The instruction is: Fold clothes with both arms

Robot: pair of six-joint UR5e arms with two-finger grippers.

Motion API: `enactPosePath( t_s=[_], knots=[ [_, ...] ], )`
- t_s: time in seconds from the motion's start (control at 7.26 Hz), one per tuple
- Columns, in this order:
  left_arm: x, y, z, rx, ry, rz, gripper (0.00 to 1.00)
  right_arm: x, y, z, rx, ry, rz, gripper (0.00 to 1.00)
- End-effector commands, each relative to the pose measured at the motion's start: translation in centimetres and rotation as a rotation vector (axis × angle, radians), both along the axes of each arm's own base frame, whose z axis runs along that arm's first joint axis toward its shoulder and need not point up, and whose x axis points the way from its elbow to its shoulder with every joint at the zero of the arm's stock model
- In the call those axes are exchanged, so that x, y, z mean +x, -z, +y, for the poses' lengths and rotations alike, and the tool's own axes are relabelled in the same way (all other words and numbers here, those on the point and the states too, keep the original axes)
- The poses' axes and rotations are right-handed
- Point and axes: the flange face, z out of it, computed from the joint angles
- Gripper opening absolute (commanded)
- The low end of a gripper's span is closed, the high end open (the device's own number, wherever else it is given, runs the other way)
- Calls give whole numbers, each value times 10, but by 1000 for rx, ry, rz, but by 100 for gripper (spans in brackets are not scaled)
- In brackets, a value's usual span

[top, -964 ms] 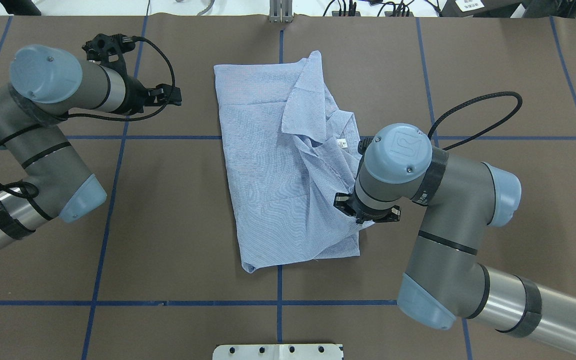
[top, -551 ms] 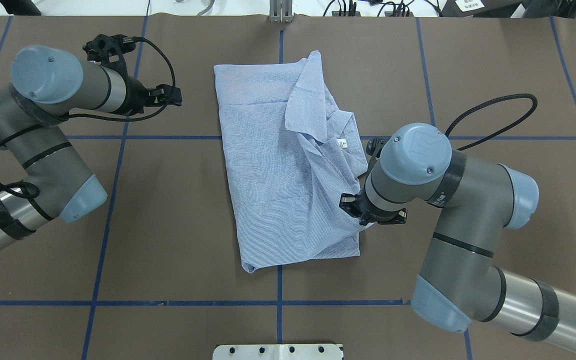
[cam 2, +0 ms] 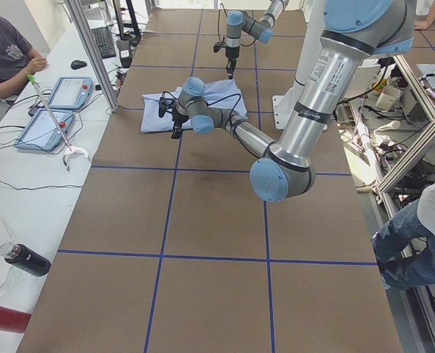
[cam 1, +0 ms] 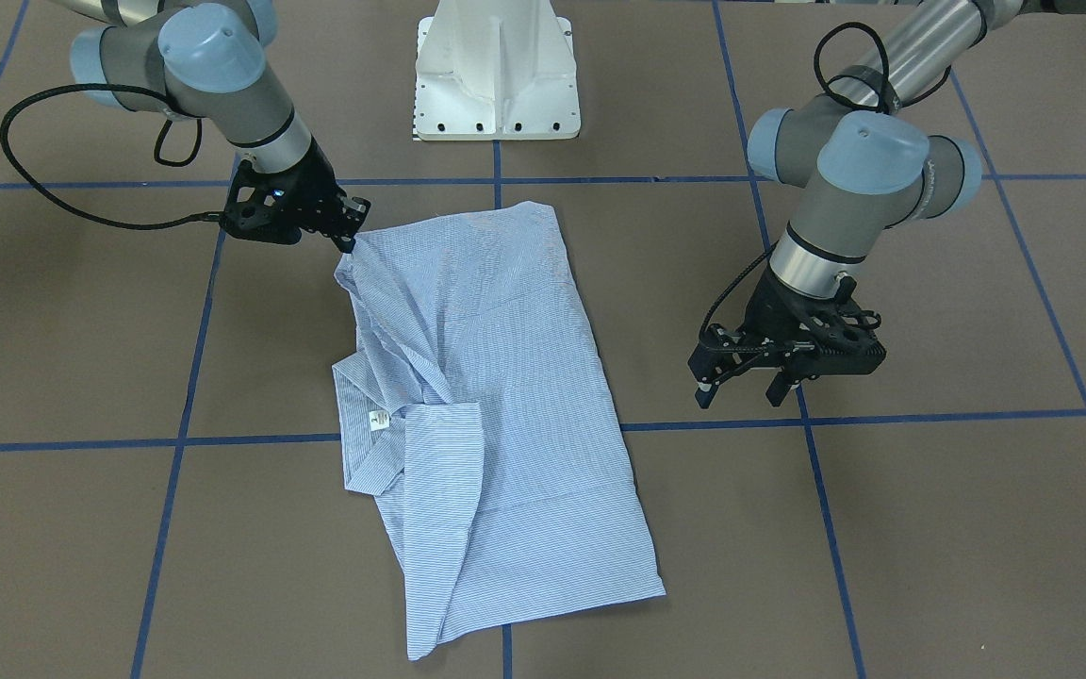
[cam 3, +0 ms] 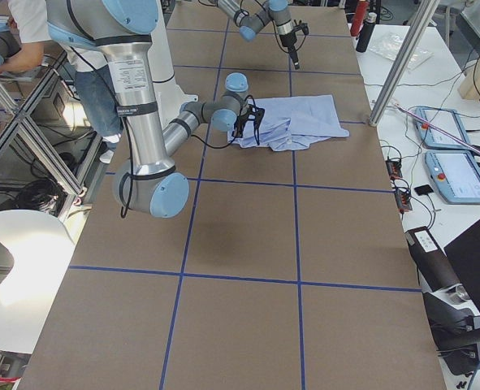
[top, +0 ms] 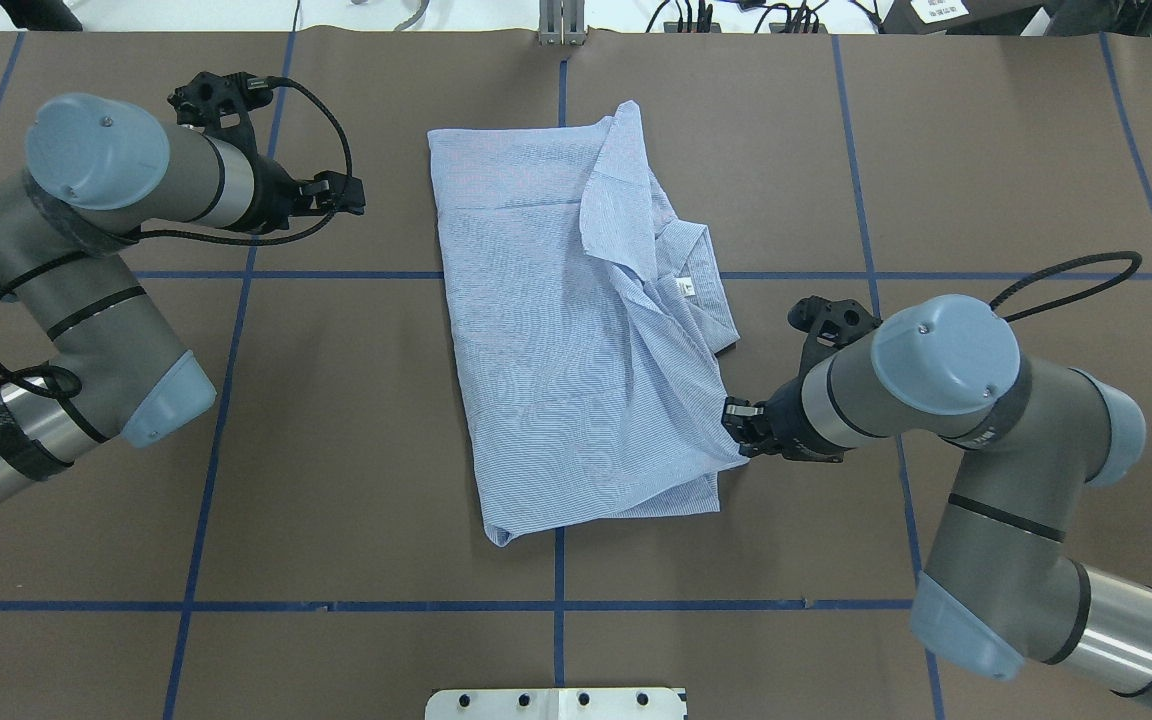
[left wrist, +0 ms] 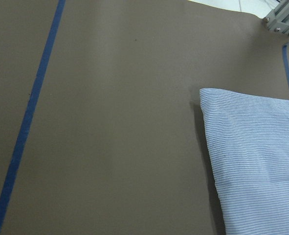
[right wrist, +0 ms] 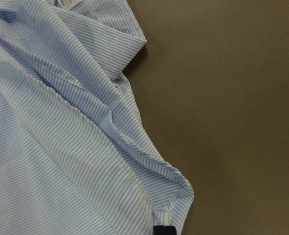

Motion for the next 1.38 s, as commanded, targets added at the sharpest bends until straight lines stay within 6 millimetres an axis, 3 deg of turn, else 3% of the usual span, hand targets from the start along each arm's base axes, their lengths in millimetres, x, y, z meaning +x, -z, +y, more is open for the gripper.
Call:
enactPosePath(
  t_s=[0.0,0.41,0.55,0.69,0.83,1.1,1.24],
  knots=[
    [1,-2,0,-7,4,1,99,19,-32,11,0,-29,-90,0],
    [2,-1,0,-7,2,1,99,13,-36,17,-112,-98,-188,0],
    [3,-3,0,-9,2,-1,99,12,-31,17,-109,-96,-196,64],
    [2,-3,-1,-10,2,-1,99,14,-24,16,-98,-97,-209,100],
    [2,-2,-1,-9,2,0,99,26,-16,2,-89,-119,-222,100],
    [2,-3,-1,-10,2,-1,99,34,23,-34,-25,-155,-254,100],
    [2,-1,-1,-8,2,1,99,25,52,-48,35,-138,-220,100]
  ],
)
